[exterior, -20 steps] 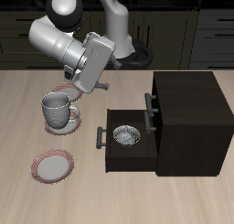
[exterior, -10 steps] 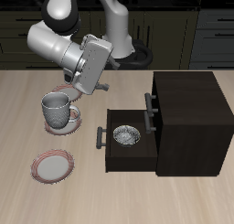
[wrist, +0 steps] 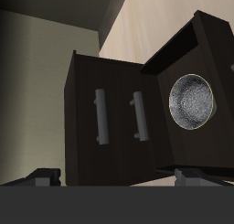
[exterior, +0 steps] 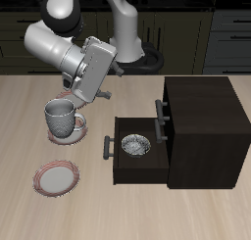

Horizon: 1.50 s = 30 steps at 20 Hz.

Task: Open the top drawer

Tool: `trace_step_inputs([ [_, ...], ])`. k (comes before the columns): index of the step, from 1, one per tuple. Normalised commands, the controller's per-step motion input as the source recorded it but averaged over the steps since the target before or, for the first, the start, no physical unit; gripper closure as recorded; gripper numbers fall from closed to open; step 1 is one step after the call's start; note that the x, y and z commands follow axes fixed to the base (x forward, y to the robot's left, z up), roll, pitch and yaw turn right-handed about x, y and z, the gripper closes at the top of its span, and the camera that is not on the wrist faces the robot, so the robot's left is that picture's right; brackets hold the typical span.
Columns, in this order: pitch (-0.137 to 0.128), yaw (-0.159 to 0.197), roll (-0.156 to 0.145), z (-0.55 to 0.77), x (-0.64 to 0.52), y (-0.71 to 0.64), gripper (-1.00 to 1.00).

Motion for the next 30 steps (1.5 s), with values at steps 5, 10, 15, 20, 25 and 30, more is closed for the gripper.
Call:
trace_step_inputs([
  [5,-0.005,-0.023,-0.013,-0.05,0.10,0.13,-1.00],
  [10,0.016,-0.005,-0.009,-0.06,0.09,0.16,-1.00],
  [15,0.039,0.001,-0.018,-0.15,0.15,0.23,-1.00],
  [20,0.011,-0.014,0.008,-0.12,0.06,0.17,-1.00],
  [25,-0.002,-0.013,0.018,-0.10,0.03,0.20,-1.00],
  [30,0.011,-0.018,0.009,-0.15,0.07,0.19,-1.00],
])
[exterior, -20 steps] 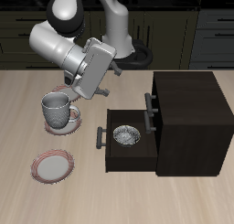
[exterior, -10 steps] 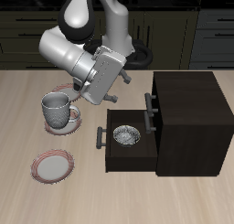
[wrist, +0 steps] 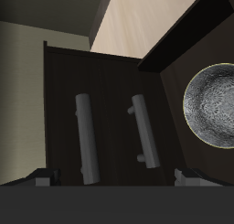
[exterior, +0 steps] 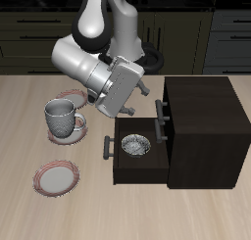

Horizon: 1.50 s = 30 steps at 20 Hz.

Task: Open the top drawer

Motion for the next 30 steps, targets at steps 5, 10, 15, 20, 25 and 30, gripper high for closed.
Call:
trace_step_inputs([
  [5,0.015,-0.015,-0.001,-0.11,0.05,0.12,-1.00],
  [10,0.011,-0.002,0.014,-0.04,0.04,0.20,-1.00],
  [15,0.013,0.008,0.023,0.00,0.01,0.20,-1.00],
  [20,0.015,-0.003,0.053,-0.04,0.00,0.38,-1.00],
  [25,0.026,0.004,0.032,-0.04,0.02,0.30,-1.00],
  [30,-0.018,-0.027,0.034,0.03,0.01,0.37,-1.00],
])
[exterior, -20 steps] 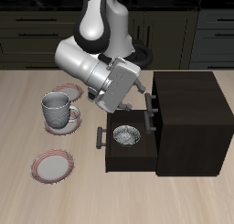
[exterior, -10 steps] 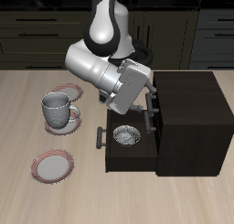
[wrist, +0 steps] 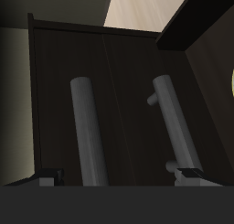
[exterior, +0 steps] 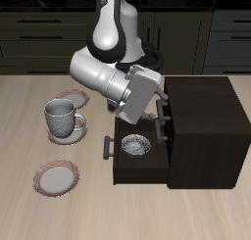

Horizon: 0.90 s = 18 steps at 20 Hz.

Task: Open the top drawer

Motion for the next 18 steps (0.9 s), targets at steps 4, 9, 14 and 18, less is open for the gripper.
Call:
trace_step_inputs([
  [4,-0.007,-0.011,-0.024,-0.02,0.07,0.25,-1.00],
  [9,-0.029,-0.006,-0.010,0.10,0.03,0.19,1.00],
  [14,-0.007,-0.008,-0.013,0.07,0.04,0.05,1.00],
  [18,-0.011,-0.014,-0.002,-0.02,0.03,0.06,1.00],
])
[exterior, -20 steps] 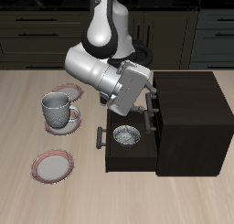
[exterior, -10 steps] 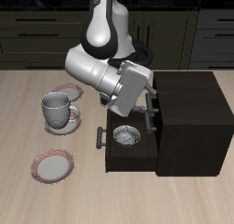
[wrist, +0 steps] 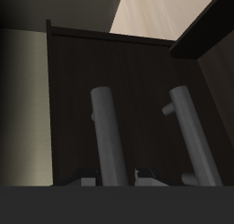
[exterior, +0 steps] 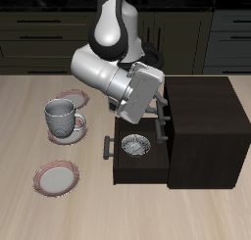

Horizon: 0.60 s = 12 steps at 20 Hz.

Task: Open the top drawer

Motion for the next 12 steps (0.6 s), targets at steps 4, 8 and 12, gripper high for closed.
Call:
trace_step_inputs([
  [4,-0.008,-0.016,-0.022,-0.02,0.04,-0.03,1.00],
  [8,0.001,0.004,-0.010,-0.03,-0.02,-0.05,1.00],
  [12,0.003,0.013,-0.014,-0.01,-0.03,-0.21,1.00],
])
